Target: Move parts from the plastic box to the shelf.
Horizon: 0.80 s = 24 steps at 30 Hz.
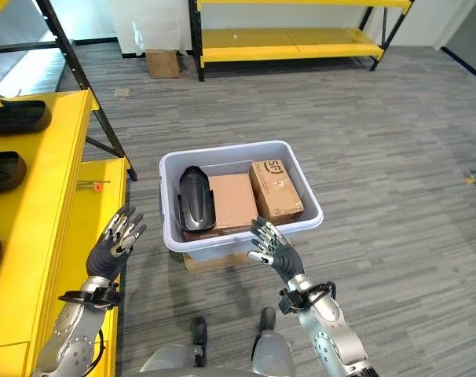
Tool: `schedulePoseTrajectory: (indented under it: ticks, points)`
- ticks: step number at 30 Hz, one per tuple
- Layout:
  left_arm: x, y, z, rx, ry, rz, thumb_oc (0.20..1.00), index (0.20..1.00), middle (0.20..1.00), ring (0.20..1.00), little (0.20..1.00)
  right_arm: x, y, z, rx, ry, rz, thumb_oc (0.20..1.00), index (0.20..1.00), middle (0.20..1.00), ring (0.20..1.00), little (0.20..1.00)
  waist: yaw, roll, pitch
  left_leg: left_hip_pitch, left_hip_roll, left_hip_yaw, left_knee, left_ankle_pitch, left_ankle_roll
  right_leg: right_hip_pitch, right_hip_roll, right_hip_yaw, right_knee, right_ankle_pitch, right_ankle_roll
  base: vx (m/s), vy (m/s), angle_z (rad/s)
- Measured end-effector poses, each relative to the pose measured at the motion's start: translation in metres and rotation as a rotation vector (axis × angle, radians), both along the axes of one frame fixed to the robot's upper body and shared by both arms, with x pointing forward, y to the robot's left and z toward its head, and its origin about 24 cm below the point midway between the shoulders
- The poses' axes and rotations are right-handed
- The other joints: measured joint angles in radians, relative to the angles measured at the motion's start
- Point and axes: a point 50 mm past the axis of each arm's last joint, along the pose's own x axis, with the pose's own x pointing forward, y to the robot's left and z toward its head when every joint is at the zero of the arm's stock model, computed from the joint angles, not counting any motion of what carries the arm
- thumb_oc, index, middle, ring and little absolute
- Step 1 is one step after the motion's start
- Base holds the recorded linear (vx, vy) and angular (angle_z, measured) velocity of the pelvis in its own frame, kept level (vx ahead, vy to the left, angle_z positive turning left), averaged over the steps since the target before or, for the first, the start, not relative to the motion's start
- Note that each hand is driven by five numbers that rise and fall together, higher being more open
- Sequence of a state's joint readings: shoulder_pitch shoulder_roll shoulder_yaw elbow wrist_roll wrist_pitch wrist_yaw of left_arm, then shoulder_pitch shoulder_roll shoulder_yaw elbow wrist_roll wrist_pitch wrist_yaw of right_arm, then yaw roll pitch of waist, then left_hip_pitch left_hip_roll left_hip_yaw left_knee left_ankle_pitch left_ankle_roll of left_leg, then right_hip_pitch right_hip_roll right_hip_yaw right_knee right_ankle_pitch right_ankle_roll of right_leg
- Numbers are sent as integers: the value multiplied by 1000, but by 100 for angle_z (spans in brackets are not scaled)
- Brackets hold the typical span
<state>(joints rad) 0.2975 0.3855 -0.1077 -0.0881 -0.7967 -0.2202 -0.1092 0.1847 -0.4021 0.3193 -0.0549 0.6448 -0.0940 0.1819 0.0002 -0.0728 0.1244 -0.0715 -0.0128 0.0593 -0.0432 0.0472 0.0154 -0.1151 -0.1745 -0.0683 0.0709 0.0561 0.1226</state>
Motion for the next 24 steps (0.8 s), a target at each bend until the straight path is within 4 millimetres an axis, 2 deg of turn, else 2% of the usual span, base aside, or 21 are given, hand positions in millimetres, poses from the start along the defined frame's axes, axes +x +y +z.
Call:
schedulePoseTrajectory:
  ticks: [1, 2, 5, 7, 9, 10, 11, 13, 14, 15, 17, 19, 21, 22, 23, 24]
  points:
    - [-4, 2, -1, 9, 11, -1, 1000, 1000, 1000, 1000, 1000, -1, -2, -2, -2, 10, -5, 1000, 1000, 1000, 1000, 1000, 10, -37, -27, -8, 8, -19, -12, 26, -11, 68, 7, -55, -96, -5, -20, 80, -172, 45]
    - [-4, 0, -2, 9, 19, -14, 1000, 1000, 1000, 1000, 1000, 1, -3, -3, -9, 9, -9, 1000, 1000, 1000, 1000, 1000, 6, -35, -27, -4, 23, -43, -12, 35, -23, 98, 29, -63, -120, 11, -27, 151, -301, 58]
    - [-6, -9, -6, -33, 31, -38, 1000, 1000, 1000, 1000, 1000, -2, -12, -8, -25, 35, -45, 1000, 1000, 1000, 1000, 1000, -14, -5, -29, 0, 64, -79, -3, 30, -46, 149, 74, -116, -167, 2, -63, 129, -216, 36]
    - [-5, -12, -6, -53, 28, -36, 1000, 1000, 1000, 1000, 1000, -1, -16, -7, -31, 33, -58, 1000, 1000, 1000, 1000, 1000, -12, 12, -22, -3, 88, -82, 21, 18, -64, 157, 100, -117, -163, -8, -79, 46, -142, 3]
    - [-3, -12, -5, -54, 22, -38, 1000, 1000, 1000, 1000, 1000, 0, -18, -6, -36, 28, -62, 1000, 1000, 1000, 1000, 1000, -8, 16, -11, -51, 99, -103, 136, 1, -88, 167, 119, -126, -163, -24, -102, 13, -76, 10]
    - [1, -13, -2, -54, 4, -46, 1000, 1000, 1000, 1000, 1000, 0, -19, -5, -40, 24, -65, 1000, 1000, 1000, 1000, 1000, -10, 6, 4, -90, 97, -117, 214, -4, -90, 167, 117, -136, -163, -25, -111, 73, -4, 17]
    - [7, -17, 2, -58, -18, -60, 1000, 1000, 1000, 1000, 1000, 1, -21, -3, -51, 16, -64, 1000, 1000, 1000, 1000, 1000, 7, -6, 22, -138, 94, -160, 310, 10, -102, 174, 122, -143, -158, -33, -131, 145, 34, 13]
    - [11, -19, 4, -60, -30, -72, 1000, 1000, 1000, 1000, 1000, 2, -24, -2, -55, 12, -80, 1000, 1000, 1000, 1000, 1000, 7, -21, 46, -164, 101, -184, 364, -12, -97, 180, 112, -154, -163, -29, -148, 195, 146, -1]
    - [11, -19, 4, -58, -26, -71, 1000, 1000, 1000, 1000, 1000, 2, -24, -2, -52, 12, -82, 1000, 1000, 1000, 1000, 1000, 7, -25, 46, -168, 124, -179, 337, -20, -100, 186, 110, -155, -168, -34, -141, 202, 198, 7]
    - [11, -19, 4, -60, -26, -72, 1000, 1000, 1000, 1000, 1000, 2, -24, -2, -51, 9, -94, 1000, 1000, 1000, 1000, 1000, -2, -17, 46, -150, 219, -183, 176, -12, -113, 180, 121, -158, -167, -44, -131, 194, 238, 9]
    - [13, -21, 5, -69, -34, -71, 1000, 1000, 1000, 1000, 1000, 4, -29, 0, -56, -2, -119, 1000, 1000, 1000, 1000, 1000, 0, 7, 59, -112, 314, -183, 48, 9, -137, 181, 133, -142, -150, -43, -136, 161, 259, -7]
    - [13, -23, 5, -78, -35, -69, 1000, 1000, 1000, 1000, 1000, 5, -32, 2, -60, -6, -142, 1000, 1000, 1000, 1000, 1000, -1, 34, 59, -81, 348, -177, -5, 30, -165, 190, 133, -134, -150, -50, -108, 205, 283, -18]
    - [15, -25, 6, -90, -44, -67, 1000, 1000, 1000, 1000, 1000, 8, -31, 4, -60, -16, -143, 1000, 1000, 1000, 1000, 1000, -4, 75, 46, -22, 350, -144, -41, 36, -166, 208, 119, -104, -162, -40, -67, 181, 280, -42]
    - [14, -27, 4, -102, -41, -64, 1000, 1000, 1000, 1000, 1000, 9, -33, 5, -67, -23, -140, 1000, 1000, 1000, 1000, 1000, -3, 101, 32, 12, 332, -135, -53, 42, -156, 211, 112, -95, -162, -36, -45, 213, 438, -53]
    - [18, -24, 5, -84, -44, -68, 1000, 1000, 1000, 1000, 1000, 6, -30, -1, -38, 0, -167, 1000, 1000, 1000, 1000, 1000, -6, 84, 24, 30, 264, -119, -27, 53, -180, 225, 35, -90, -155, -39, -8, 212, 440, -23]
    - [21, -23, 6, -77, -49, -66, 1000, 1000, 1000, 1000, 1000, 2, -28, -5, -26, 17, -166, 1000, 1000, 1000, 1000, 1000, -10, 65, 24, 32, 224, -120, -22, 39, -171, 226, -5, -103, -136, -39, -8, 128, 298, 3]
